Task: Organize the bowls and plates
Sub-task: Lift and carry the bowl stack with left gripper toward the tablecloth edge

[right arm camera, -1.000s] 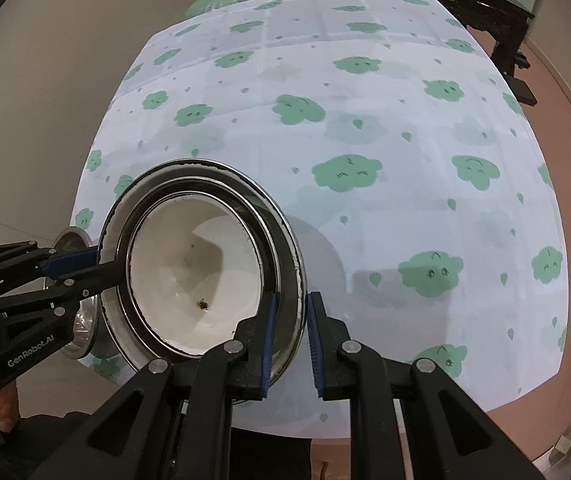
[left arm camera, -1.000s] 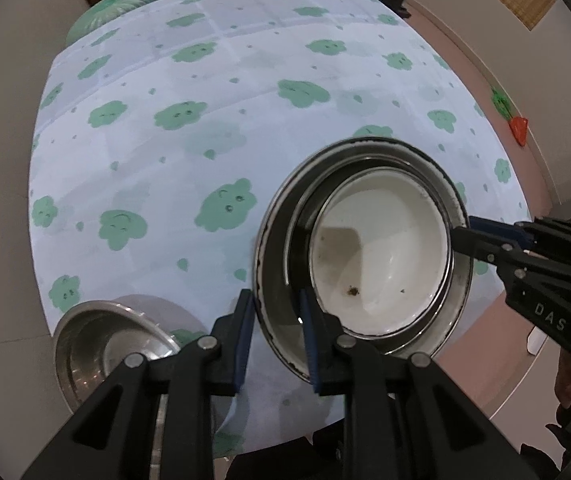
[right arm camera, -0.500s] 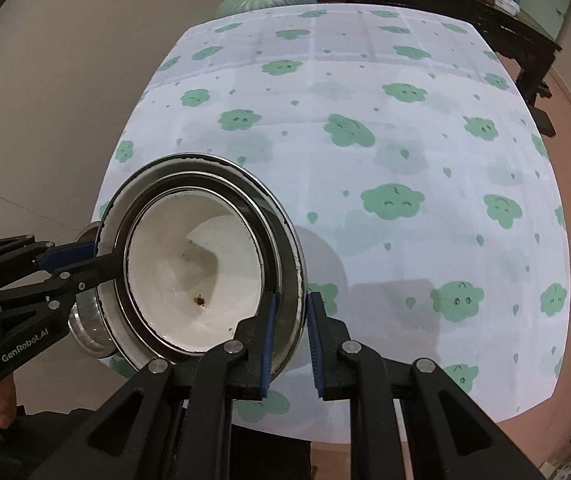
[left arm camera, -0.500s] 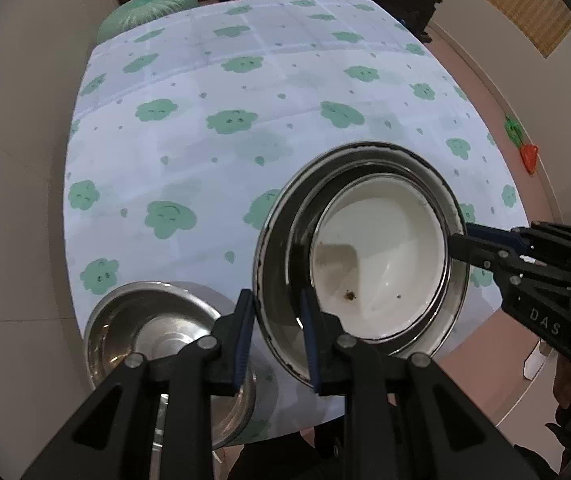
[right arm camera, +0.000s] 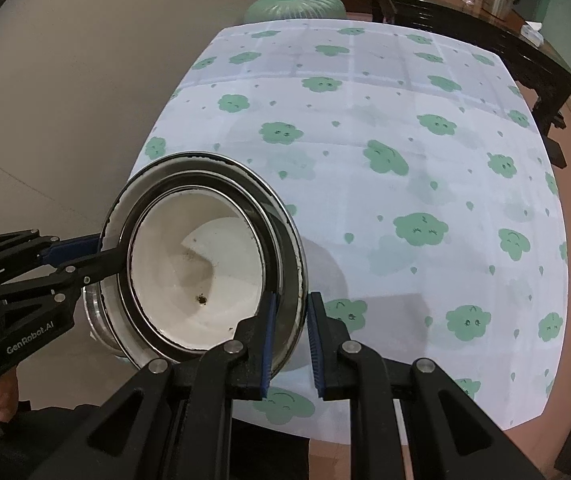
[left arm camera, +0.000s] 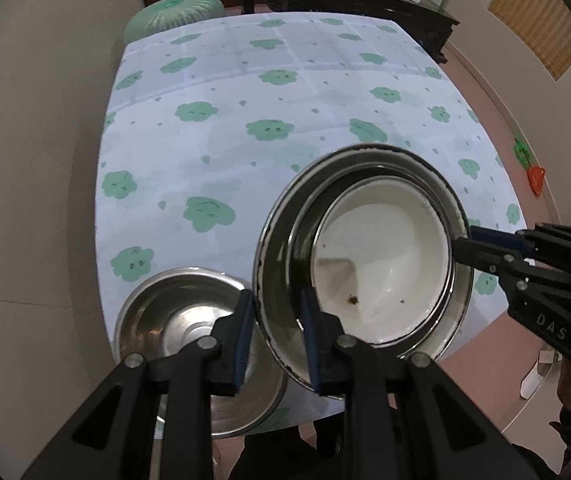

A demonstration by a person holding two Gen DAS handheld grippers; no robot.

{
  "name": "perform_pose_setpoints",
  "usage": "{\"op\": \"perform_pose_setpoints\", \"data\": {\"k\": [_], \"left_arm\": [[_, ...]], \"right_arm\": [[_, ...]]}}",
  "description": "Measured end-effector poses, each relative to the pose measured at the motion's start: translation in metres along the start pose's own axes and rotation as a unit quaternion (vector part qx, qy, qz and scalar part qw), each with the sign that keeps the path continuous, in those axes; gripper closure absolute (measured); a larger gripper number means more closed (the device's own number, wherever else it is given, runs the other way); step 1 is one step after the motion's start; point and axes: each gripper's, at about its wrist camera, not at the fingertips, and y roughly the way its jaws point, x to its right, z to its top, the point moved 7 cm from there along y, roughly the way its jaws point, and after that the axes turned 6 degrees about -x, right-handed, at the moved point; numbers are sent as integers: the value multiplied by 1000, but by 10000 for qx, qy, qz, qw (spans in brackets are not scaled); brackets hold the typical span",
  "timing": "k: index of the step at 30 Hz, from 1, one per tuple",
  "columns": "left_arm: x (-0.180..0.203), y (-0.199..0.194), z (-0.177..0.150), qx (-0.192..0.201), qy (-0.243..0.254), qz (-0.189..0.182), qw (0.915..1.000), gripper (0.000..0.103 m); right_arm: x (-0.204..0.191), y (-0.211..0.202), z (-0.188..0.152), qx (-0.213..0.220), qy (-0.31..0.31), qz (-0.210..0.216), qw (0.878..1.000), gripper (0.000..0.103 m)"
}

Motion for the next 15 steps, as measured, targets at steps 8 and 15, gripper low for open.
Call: {"op": "perform_pose_setpoints", "data": {"k": [8, 15], "left_arm": [[-26, -13, -12, 56, -240, 53, 9997, 82], [-46, -18, -25, 70, -427, 97, 9990, 82]], "right_arm": [[-31, -7, 4, -2, -311, 81, 9995, 86], [-54, -6, 4, -47, -521, 124, 9986, 86]]}}
